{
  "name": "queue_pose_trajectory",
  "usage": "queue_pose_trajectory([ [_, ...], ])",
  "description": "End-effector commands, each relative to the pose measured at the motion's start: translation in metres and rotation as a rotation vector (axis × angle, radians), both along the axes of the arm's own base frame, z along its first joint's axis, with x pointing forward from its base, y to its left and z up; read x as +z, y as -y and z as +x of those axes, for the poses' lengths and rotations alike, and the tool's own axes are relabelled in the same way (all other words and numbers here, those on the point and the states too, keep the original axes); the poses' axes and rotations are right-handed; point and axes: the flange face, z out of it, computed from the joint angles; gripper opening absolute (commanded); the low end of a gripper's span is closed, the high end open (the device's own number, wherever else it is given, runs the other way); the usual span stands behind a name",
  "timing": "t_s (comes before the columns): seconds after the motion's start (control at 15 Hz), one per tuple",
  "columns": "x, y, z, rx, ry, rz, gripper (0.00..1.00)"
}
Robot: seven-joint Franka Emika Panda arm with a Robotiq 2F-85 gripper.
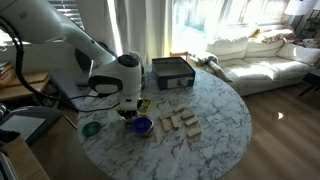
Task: Pick up the small black object from the can and put it in the clear measuring spoon
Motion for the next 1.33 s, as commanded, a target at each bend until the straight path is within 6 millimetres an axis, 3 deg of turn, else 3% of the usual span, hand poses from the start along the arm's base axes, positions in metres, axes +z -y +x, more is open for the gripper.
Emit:
queue_pose_trajectory([
  [0.0, -0.0094, -0.0017, 0.0027, 0.004, 0.009, 0.007, 0.26],
  [0.73, -0.0136, -0.0061, 0.0044, 0.019, 0.004, 0.009, 0.25],
  [1.07, -0.0137, -0.0053, 0.0053, 0.020, 0.006, 0.009, 0.01],
  [1.27, -0.0139, -0.0054, 0.0054, 0.021, 0.006, 0.009, 0.01],
])
